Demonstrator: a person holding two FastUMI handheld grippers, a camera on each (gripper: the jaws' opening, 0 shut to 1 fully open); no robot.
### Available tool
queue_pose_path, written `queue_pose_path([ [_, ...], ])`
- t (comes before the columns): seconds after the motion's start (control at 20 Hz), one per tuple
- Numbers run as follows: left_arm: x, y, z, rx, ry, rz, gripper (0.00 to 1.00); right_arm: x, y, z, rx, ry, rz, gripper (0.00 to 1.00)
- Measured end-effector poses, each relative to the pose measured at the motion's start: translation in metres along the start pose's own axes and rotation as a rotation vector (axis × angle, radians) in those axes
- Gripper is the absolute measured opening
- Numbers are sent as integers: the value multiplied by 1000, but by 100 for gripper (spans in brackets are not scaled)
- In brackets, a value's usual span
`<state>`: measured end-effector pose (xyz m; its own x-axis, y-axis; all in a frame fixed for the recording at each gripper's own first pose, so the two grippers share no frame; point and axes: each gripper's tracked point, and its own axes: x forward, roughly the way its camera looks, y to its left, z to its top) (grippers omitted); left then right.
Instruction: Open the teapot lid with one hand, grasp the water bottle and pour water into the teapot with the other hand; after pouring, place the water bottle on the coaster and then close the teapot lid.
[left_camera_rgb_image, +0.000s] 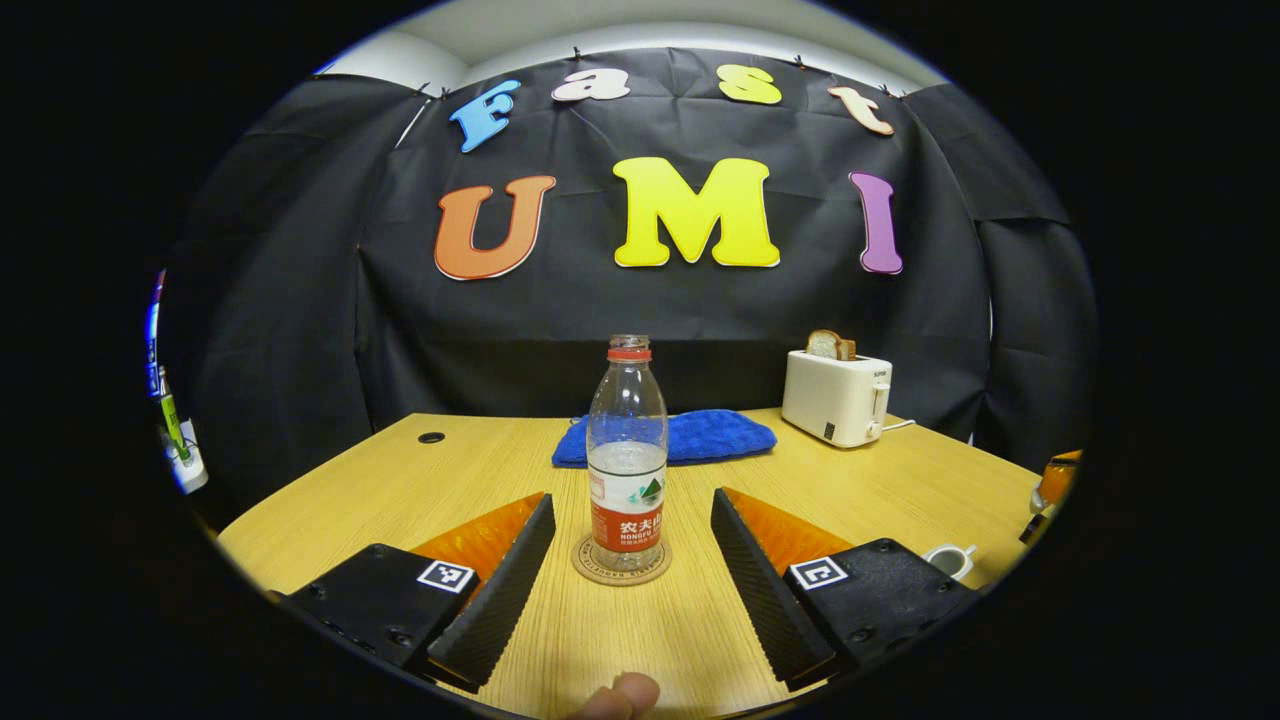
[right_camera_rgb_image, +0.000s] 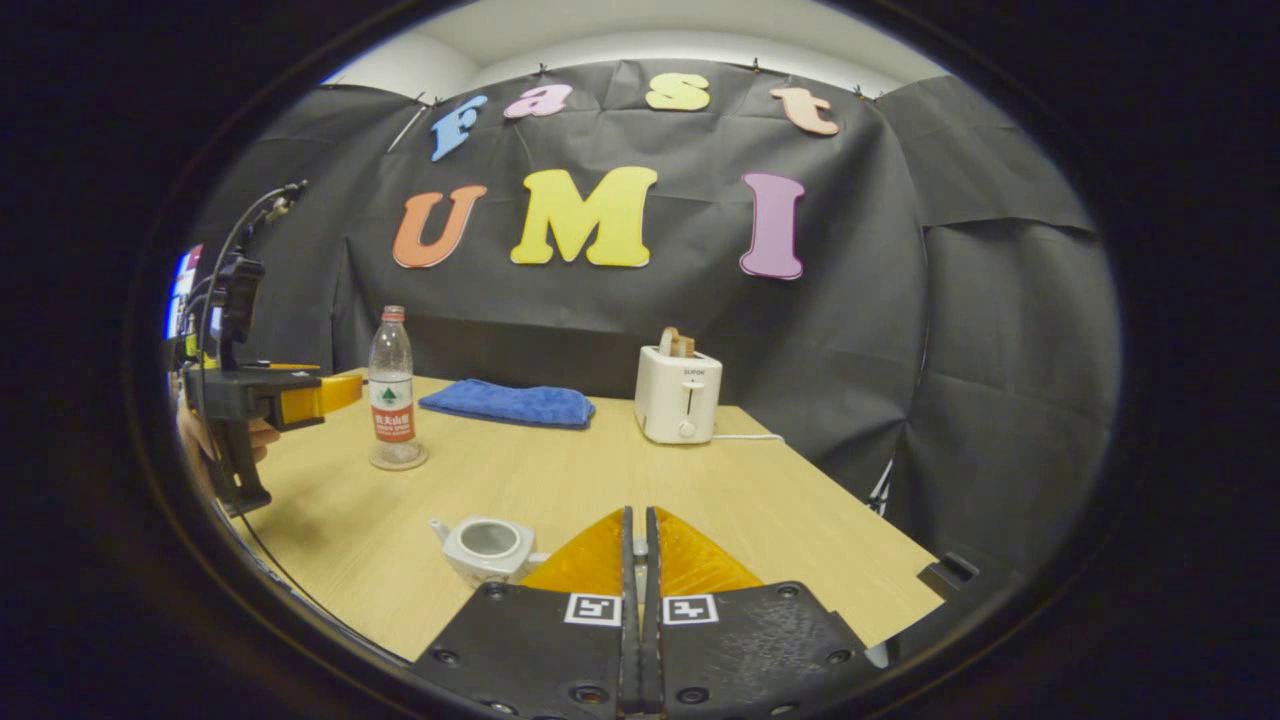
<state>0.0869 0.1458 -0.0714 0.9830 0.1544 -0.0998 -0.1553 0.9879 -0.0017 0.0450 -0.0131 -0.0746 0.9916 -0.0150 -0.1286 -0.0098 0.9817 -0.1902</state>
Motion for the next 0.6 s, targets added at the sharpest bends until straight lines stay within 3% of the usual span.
queue_pose_path([
  [0.4,-50,4,-3,3,3,25,98,2,23,0,19,1,45,1],
  [0.6,-61,7,-4,-2,11,18,98,10,49,5,52,1,119,0],
])
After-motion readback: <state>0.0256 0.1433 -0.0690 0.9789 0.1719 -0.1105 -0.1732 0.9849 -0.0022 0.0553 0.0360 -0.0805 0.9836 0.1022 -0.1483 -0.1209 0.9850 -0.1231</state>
